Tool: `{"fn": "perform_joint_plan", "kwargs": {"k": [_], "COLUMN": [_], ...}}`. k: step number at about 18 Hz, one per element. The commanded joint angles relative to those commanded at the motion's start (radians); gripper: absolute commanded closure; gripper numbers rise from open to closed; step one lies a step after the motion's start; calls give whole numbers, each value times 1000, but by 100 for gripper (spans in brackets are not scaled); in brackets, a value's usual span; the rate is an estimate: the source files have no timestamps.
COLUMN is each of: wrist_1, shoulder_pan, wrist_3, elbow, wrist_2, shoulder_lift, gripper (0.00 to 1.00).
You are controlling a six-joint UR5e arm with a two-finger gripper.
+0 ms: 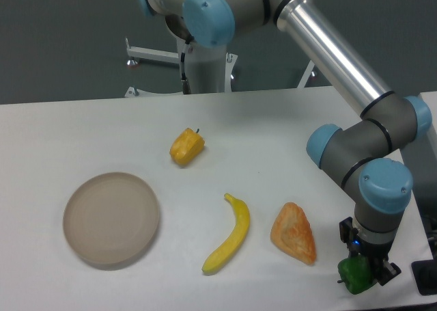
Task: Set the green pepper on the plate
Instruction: 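Carry the held green pepper with the gripper over to the beige plate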
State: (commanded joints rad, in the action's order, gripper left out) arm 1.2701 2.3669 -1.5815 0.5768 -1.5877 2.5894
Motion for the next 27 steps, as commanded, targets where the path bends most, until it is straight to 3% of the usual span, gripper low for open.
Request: {"fn": "perform_joint_plan", "kwargs": {"k": [9, 14, 18, 23, 27], "wrist_1": [14, 74, 69, 64, 63], "shoulder_pan": [-12, -57, -86, -164, -245], "wrist_3": [37, 161, 234, 371, 532], "elbow": [32, 155, 328, 477, 552], "wrist_2": [12, 47, 150, 153, 155], "shoulder_lift": [-40, -147, -267, -380, -454], "gripper": [72, 71, 71, 71, 71]}}
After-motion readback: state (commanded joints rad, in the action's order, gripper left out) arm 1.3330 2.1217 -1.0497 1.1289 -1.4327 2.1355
